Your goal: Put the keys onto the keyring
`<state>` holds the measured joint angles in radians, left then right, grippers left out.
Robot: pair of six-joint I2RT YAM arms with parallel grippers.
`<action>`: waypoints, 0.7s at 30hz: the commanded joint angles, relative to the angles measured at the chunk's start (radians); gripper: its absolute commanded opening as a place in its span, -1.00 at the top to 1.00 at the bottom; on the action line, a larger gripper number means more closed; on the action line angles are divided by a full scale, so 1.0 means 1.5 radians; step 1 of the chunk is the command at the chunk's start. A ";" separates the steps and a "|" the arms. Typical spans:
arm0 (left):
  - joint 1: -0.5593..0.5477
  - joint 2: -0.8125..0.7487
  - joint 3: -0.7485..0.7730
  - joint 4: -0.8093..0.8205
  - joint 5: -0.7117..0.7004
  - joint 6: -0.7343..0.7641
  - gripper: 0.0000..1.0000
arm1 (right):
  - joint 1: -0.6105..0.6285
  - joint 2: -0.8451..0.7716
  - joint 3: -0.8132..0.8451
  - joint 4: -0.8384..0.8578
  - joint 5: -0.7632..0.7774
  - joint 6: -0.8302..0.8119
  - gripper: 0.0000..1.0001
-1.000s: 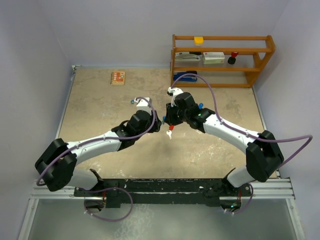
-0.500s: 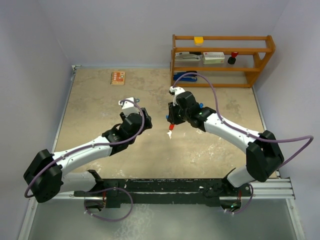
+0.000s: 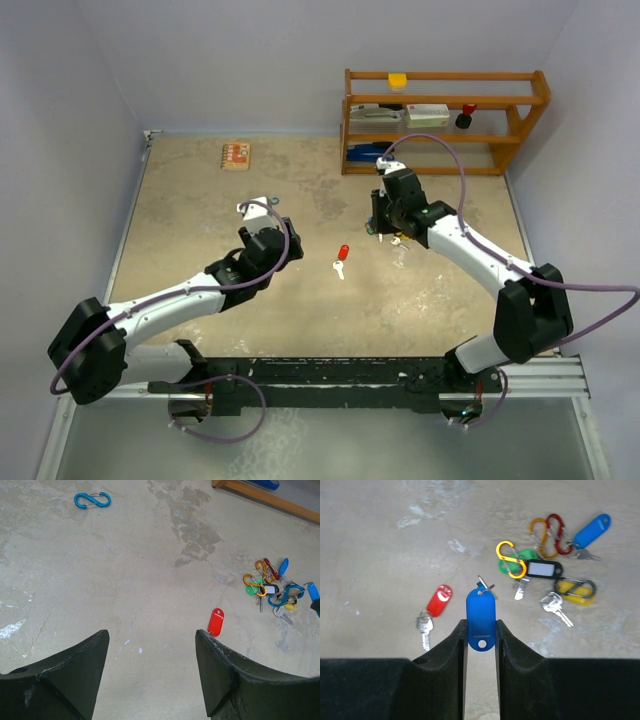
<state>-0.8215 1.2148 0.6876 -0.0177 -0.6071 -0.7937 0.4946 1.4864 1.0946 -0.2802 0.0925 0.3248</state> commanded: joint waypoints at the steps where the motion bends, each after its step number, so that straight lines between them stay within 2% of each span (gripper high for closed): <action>1: -0.004 0.004 -0.002 0.020 -0.012 -0.007 -0.34 | -0.031 -0.033 0.024 -0.018 0.035 -0.017 0.55; 21: -0.004 0.013 -0.005 0.023 -0.008 -0.006 -0.35 | -0.078 -0.002 0.019 0.003 0.037 -0.018 0.54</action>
<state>-0.8215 1.2324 0.6876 -0.0174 -0.6067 -0.7937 0.3847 1.4811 1.0946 -0.3012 0.1398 0.3031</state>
